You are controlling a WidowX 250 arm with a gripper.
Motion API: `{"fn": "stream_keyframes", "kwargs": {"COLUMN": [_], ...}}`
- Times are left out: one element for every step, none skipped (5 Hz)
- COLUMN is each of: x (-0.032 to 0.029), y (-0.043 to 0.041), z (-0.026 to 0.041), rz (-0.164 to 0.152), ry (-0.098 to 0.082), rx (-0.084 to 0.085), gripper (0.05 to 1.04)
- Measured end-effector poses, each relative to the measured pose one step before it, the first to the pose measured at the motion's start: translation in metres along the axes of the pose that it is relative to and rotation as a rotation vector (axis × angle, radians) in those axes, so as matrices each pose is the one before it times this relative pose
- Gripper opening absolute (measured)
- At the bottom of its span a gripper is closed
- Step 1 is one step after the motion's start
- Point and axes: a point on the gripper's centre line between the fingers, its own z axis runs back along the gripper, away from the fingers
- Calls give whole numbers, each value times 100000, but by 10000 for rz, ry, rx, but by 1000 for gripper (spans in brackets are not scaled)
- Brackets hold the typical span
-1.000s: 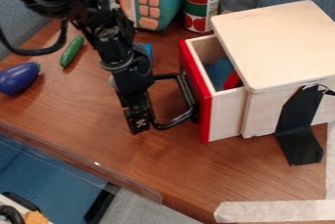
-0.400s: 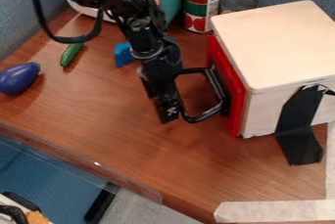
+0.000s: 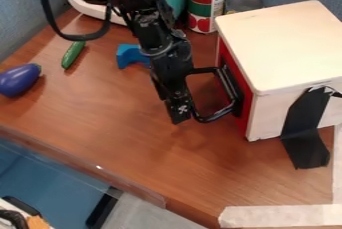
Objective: Close the drawer
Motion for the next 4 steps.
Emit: {"fn": "stream_keyframes", "kwargs": {"x": [-3337, -1738, -2024, -517], "y": [2111, 899, 870, -737], "z": [2306, 3083, 2653, 2874], "rz": [715, 293, 697, 288], "ry": [104, 58, 118, -67], "rx": [293, 548, 327, 116], "gripper": [1001, 1001, 1001, 1001]}}
